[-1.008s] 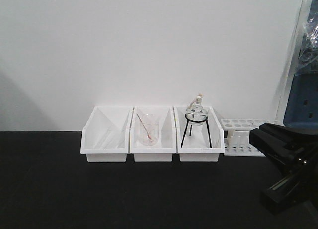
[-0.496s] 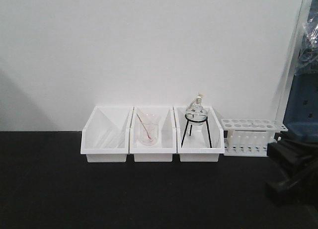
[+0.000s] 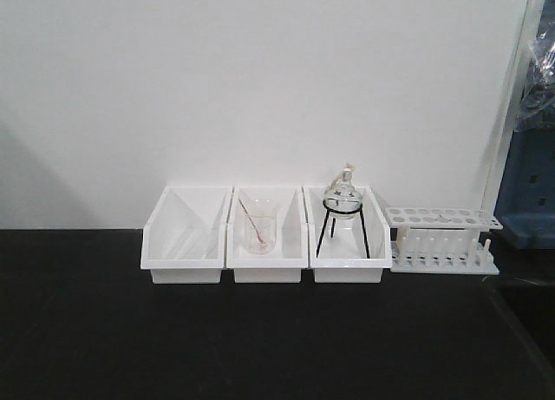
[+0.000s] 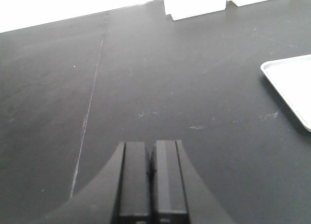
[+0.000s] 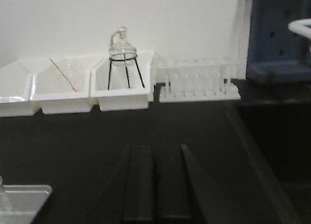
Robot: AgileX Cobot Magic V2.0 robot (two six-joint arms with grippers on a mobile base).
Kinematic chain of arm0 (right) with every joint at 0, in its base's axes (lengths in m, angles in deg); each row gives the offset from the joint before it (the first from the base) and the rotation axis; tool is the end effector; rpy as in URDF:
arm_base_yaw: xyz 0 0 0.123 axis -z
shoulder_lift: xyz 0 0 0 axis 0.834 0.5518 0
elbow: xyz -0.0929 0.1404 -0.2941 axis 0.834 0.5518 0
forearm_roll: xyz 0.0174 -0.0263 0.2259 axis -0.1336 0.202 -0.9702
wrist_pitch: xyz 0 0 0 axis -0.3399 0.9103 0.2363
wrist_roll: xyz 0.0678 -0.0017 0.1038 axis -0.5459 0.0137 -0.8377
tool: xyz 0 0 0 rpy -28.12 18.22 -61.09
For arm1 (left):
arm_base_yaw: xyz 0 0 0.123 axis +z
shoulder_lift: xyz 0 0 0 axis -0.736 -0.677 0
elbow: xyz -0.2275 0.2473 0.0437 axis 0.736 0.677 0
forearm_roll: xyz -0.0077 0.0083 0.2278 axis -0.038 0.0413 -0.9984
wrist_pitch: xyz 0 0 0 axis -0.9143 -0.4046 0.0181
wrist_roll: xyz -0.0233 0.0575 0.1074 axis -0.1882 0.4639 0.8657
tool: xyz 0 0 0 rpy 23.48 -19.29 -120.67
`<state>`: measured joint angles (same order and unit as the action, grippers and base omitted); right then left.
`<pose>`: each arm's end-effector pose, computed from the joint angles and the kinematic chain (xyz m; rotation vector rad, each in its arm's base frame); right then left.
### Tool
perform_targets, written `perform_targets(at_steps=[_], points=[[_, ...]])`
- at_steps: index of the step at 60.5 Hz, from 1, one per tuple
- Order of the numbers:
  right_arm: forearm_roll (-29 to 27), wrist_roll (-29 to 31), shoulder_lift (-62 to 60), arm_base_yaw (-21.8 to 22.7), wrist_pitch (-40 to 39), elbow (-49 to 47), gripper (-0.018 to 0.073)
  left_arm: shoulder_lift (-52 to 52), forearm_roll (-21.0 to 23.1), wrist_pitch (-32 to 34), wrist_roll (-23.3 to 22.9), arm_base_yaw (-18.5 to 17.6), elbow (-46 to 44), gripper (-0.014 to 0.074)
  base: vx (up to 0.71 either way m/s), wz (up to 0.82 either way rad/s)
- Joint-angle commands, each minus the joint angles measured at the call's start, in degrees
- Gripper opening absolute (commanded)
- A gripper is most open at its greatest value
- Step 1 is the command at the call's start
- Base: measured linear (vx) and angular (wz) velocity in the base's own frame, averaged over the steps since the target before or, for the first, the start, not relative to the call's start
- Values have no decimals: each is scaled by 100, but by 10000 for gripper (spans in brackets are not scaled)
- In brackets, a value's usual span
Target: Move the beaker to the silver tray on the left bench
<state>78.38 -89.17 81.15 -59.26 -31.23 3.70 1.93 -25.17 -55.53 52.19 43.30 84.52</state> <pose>0.0348 0.0017 0.2221 0.0671 1.6575 0.1362 0.0052 0.0049 0.1573 0.1589 1.8812 0.0790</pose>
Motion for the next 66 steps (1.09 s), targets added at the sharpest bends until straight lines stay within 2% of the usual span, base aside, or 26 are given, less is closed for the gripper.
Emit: perform_targets(at_steps=[1,11,22,66], points=[[184,-272,-600,267,253,102,-14,40,-10,471,-11,-20,114,1,0,0],[191,-211,-1604,348,1248,261,-13,40,-10,471,-11,-20,114,1,0,0],[471,-211,-1574,377,1100,261,-13,40,-10,471,-11,-20,114,1,0,0],[450,-211,-1574,377,1099,261,-13,40,-10,471,-11,-20,114,1,0,0]])
